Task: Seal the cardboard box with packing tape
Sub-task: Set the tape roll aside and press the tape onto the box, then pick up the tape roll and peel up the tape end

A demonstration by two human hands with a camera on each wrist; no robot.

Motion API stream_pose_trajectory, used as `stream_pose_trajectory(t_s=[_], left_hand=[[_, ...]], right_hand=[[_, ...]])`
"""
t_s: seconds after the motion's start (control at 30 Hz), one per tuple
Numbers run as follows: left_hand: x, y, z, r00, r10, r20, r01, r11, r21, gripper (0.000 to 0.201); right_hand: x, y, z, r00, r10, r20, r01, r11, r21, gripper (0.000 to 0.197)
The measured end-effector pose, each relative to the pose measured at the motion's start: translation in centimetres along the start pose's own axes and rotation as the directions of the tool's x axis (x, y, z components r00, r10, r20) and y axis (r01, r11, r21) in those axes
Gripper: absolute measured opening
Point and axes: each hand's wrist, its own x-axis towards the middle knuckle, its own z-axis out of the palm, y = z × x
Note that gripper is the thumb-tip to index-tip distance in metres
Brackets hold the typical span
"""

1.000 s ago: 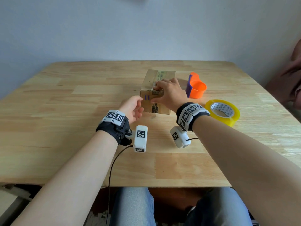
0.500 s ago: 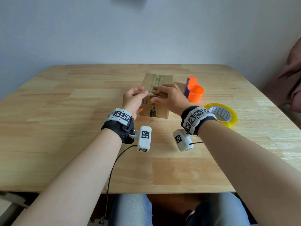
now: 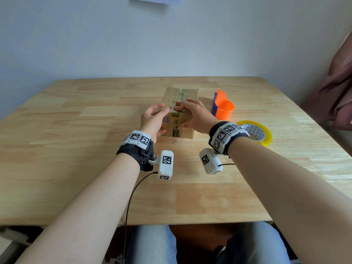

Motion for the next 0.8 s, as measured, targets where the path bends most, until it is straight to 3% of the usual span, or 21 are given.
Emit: stream_pose_trajectory(t_s=[0.13,0.2,0.27,0.33,0.4,0.47,0.57,0.7,0.8], left_hand=[[-0.5,0.8,0.6,0.999,-0.003,-0.040,0.003,1.000,0.001,0.023],[-0.9,1.1,1.4,0.995,0.023,-0.100,-0.022,1.000,0.016,0.027],[-1.2,1.0,2.2,0.980,0.058,-0.189,-0.046,0.997,0.065,0.027],[-1.7,0.7,3.3,0.976,0.091,-0.199,-0.071,0.992,0.107,0.024],[-2.3,0.3,4.5,0.992,0.066,-0.110,-0.053,0.991,0.122,0.018],[-3.0,0.1,5.6,1.000,-0.010,-0.016,0.011,0.996,0.093,0.008],[-4.0,0.1,6.7,0.985,-0.103,0.140,0.100,0.995,0.031,0.005],[-4.9,0.5,7.1,0.964,-0.129,0.231,0.129,0.992,0.016,0.004],[-5.5,0.9,6.8,0.945,-0.130,0.299,0.132,0.991,0.011,0.004]], right_hand=[[-1.2,-1.1,-2.5,0.999,0.016,0.043,-0.020,0.994,0.104,0.061],[-2.5,-0.9,-4.4,0.994,0.026,-0.110,-0.015,0.994,0.105,0.043],[-3.9,0.2,-6.2,0.950,0.094,-0.296,-0.098,0.995,0.002,0.036],[-5.5,1.6,-7.6,0.931,0.225,-0.288,-0.274,0.951,-0.142,0.036],[-7.2,3.1,-8.3,0.898,0.411,-0.160,-0.441,0.849,-0.291,0.033],[-8.8,4.2,-8.4,0.837,0.538,-0.099,-0.535,0.766,-0.357,0.055],[-10.0,5.1,-8.3,0.800,0.589,-0.115,-0.580,0.709,-0.402,0.077],[-11.0,6.1,-8.2,0.775,0.628,-0.073,-0.609,0.711,-0.351,0.069],[-11.1,5.9,-8.3,0.790,0.587,-0.178,-0.614,0.757,-0.224,0.053]])
